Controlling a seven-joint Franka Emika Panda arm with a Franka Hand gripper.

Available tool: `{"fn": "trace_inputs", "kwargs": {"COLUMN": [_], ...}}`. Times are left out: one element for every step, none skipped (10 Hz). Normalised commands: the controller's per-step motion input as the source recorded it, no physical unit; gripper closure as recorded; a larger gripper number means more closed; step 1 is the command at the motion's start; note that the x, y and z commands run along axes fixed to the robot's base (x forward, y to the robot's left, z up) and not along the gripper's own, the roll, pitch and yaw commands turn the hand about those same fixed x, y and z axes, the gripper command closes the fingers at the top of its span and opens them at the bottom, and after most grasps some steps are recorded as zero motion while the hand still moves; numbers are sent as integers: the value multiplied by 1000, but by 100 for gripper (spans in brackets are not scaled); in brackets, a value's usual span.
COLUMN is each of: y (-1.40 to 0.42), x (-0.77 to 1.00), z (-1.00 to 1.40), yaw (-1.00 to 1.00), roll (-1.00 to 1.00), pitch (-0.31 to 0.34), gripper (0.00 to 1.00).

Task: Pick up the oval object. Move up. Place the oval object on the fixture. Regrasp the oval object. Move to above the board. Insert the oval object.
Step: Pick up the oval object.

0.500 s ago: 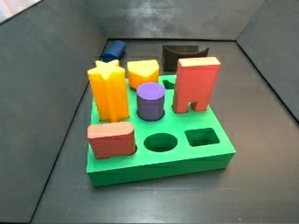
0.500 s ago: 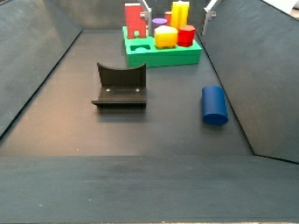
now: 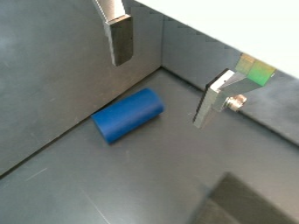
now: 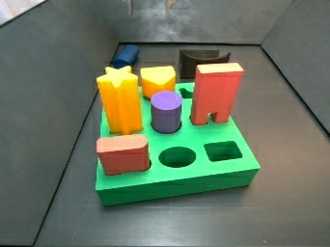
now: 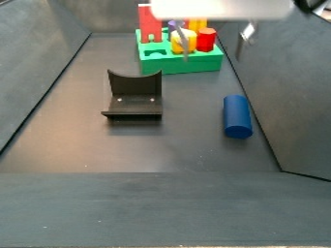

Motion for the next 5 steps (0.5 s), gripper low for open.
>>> {"fn": "trace_inputs", "kwargs": {"y": [31, 51, 17, 0, 0], "x": [-403, -371, -280, -131, -111], "z": [-1000, -1000, -1000, -1000, -1000], "yaw": [-171, -123, -69, -9, 0], "roll": [7, 11, 1, 0, 0], "pitch": [-21, -26, -61, -76, -86], "gripper": [0, 0, 0, 0, 0]}}
